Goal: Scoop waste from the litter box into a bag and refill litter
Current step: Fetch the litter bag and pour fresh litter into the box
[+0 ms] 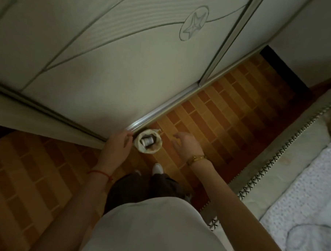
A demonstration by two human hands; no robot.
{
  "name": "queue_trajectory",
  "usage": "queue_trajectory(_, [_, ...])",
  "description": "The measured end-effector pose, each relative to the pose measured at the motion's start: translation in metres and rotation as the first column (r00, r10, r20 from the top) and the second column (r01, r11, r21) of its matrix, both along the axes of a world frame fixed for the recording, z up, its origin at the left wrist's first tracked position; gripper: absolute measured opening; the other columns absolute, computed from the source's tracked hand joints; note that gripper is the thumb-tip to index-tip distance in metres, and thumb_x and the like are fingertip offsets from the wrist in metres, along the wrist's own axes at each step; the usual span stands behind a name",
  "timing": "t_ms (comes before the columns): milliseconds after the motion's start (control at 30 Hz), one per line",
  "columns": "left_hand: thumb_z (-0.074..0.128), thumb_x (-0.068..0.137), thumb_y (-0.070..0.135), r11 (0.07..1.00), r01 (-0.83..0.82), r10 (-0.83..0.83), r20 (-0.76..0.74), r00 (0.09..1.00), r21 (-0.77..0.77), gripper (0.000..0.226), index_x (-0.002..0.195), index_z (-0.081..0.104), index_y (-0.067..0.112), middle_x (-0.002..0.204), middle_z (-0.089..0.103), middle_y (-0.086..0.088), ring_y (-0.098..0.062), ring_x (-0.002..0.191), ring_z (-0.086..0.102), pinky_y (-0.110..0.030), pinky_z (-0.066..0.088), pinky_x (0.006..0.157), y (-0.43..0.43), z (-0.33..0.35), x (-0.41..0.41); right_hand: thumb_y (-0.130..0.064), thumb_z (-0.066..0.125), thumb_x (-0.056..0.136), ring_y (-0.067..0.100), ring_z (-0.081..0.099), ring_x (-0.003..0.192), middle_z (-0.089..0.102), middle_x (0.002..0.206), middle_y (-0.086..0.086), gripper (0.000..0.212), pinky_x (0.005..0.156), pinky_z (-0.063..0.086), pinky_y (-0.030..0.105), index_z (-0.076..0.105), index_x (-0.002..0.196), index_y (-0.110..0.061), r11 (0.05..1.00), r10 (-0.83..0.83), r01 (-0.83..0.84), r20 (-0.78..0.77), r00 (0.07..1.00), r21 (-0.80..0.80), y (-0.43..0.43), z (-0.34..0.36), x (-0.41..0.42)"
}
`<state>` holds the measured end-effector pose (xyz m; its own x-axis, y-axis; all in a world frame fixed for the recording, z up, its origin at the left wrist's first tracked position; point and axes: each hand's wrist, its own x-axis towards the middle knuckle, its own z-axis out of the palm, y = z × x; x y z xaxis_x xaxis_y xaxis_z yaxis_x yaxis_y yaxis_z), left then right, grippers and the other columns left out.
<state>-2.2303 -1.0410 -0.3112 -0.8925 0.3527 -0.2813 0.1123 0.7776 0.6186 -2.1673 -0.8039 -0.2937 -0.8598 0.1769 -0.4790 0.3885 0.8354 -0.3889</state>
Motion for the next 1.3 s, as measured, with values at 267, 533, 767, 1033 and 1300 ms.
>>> queue_trajectory(267, [0.040,0.100,0.023,0.963,0.100,-0.068,0.137,0.988,-0.248,0.025,0.088,0.059,0.012,0.085,0.061,-0.007,-0.025,0.075,0.060,-0.035,0.049,0.064,0.018,-0.110,-0.025,-0.031,0.043,0.096,0.027,0.057,0.090,0.064,0.104,0.015,0.030,0.075,0.048,0.038,0.060,0.104,-0.007,0.998,0.062,-0.059,0.164,0.985,-0.029,0.014,-0.118,-0.054])
queue_trajectory(533, [0.037,0.103,0.022,0.943,0.034,0.063,0.277,0.959,-0.331,0.026,0.079,0.044,0.016,0.073,0.048,-0.001,-0.010,0.056,0.042,-0.024,0.026,0.047,0.031,-0.258,-0.047,-0.025,0.043,0.098,0.032,0.060,0.099,0.064,0.112,0.017,0.031,0.071,0.038,0.030,0.058,0.115,-0.004,0.993,0.104,-0.081,0.311,0.945,-0.088,0.024,-0.282,-0.100])
queue_trajectory(767, [0.043,0.101,0.026,0.949,-0.048,0.187,0.433,0.882,-0.312,0.028,0.116,0.056,0.005,0.103,0.065,-0.013,-0.023,0.085,0.061,-0.030,0.047,0.068,0.032,-0.403,-0.062,-0.031,0.048,0.096,0.033,0.059,0.103,0.060,0.119,0.015,0.040,0.072,0.036,0.028,0.054,0.124,-0.002,0.992,0.099,-0.073,0.301,0.948,-0.099,0.035,-0.431,-0.119])
queue_trajectory(1033, [0.052,0.097,0.039,0.940,-0.017,0.218,0.564,0.796,-0.340,0.036,0.112,0.060,0.007,0.096,0.059,-0.004,-0.019,0.088,0.057,-0.029,0.042,0.075,0.036,-0.538,-0.078,-0.032,0.053,0.091,0.030,0.058,0.105,0.059,0.123,0.014,0.043,0.083,0.045,0.032,0.054,0.127,-0.009,0.986,0.166,-0.150,0.317,0.934,-0.072,0.038,-0.572,-0.144])
queue_trajectory(1300, [0.047,0.099,0.033,0.922,-0.062,0.257,0.487,0.834,-0.381,0.037,0.102,0.065,0.001,0.109,0.065,-0.018,-0.031,0.100,0.061,-0.033,0.046,0.081,0.048,-0.596,-0.080,-0.031,0.045,0.093,0.033,0.053,0.117,0.051,0.131,0.016,0.048,0.096,0.047,0.043,0.045,0.135,-0.007,0.989,0.138,-0.147,0.210,0.968,0.030,0.036,-0.657,-0.147])
